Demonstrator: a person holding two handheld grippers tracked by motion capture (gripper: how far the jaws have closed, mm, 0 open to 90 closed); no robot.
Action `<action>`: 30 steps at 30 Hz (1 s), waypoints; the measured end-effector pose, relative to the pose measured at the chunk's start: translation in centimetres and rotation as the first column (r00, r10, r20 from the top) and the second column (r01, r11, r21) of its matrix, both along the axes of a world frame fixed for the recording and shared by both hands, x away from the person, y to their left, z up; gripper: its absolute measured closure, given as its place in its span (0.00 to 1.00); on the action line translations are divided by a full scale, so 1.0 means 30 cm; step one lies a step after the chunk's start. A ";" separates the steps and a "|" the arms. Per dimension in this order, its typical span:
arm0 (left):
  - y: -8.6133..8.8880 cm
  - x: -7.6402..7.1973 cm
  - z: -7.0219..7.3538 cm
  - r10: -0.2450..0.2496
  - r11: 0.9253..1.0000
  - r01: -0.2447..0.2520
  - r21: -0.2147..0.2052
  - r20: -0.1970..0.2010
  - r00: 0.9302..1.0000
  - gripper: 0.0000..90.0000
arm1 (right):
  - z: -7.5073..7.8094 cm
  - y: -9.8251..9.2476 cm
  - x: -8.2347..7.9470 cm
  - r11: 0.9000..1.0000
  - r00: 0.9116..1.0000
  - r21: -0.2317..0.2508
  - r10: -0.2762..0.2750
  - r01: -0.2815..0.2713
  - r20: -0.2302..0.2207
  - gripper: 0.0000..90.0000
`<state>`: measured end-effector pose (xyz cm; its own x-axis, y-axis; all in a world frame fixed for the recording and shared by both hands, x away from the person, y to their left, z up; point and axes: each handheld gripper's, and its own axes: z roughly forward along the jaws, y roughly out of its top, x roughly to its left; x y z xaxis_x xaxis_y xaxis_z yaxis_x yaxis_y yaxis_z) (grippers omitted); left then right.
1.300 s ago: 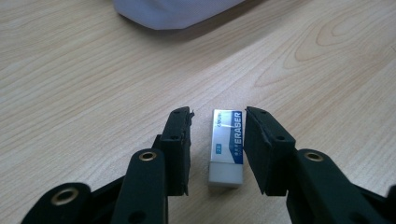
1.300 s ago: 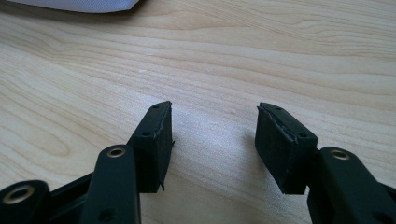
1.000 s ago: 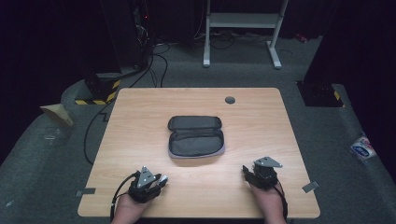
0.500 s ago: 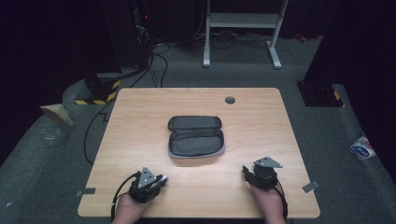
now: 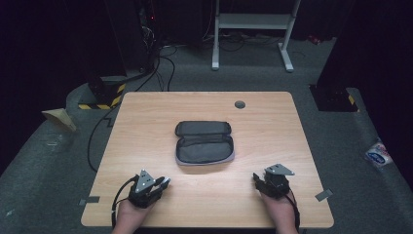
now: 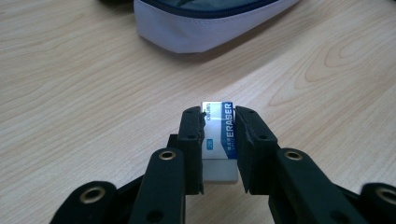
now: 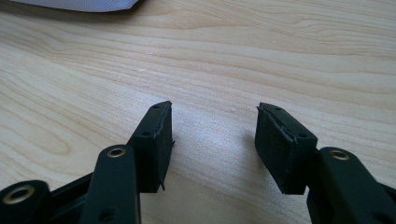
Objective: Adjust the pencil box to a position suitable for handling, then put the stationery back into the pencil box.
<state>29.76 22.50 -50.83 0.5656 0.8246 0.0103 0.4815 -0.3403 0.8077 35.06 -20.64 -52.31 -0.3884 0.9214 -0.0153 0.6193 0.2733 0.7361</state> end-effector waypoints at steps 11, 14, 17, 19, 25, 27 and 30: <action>0.006 0.011 0.030 0.012 0.999 -0.011 -0.033 0.018 1.000 0.81 | 0.000 0.001 0.000 1.000 1.000 0.000 -0.004 0.004 0.000 0.51; 0.004 0.019 0.036 0.011 0.999 -0.011 -0.041 0.017 1.000 0.81 | 0.000 0.001 0.000 1.000 1.000 0.000 -0.003 0.003 0.000 0.51; 0.011 0.038 0.038 0.014 0.999 -0.014 -0.049 0.012 1.000 0.81 | 0.000 0.001 0.000 1.000 1.000 -0.001 -0.007 0.007 0.001 0.51; 0.017 0.050 0.040 0.020 0.998 -0.019 -0.056 0.013 1.000 0.81 | 0.000 0.002 0.001 1.000 1.000 0.000 -0.009 0.009 0.000 0.51; 0.030 0.063 0.063 0.031 0.996 -0.029 -0.079 0.017 0.999 0.81 | 0.000 0.002 0.003 1.000 1.000 -0.002 -0.006 0.006 0.001 0.51; 0.032 0.069 0.067 0.031 0.996 -0.030 -0.078 0.021 0.999 0.81 | 0.000 0.002 0.002 1.000 1.000 -0.002 -0.008 0.008 0.001 0.51; 0.030 0.077 0.073 0.030 0.997 -0.028 -0.078 0.024 0.999 0.81 | 0.000 0.002 0.002 1.000 1.000 -0.001 -0.008 0.008 0.000 0.51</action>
<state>32.06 23.38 -48.65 0.5422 0.8393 -0.0408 0.4693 -0.2622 0.8432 35.13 -20.58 -52.31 -0.3815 0.9242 -0.0166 0.6210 0.2696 0.7360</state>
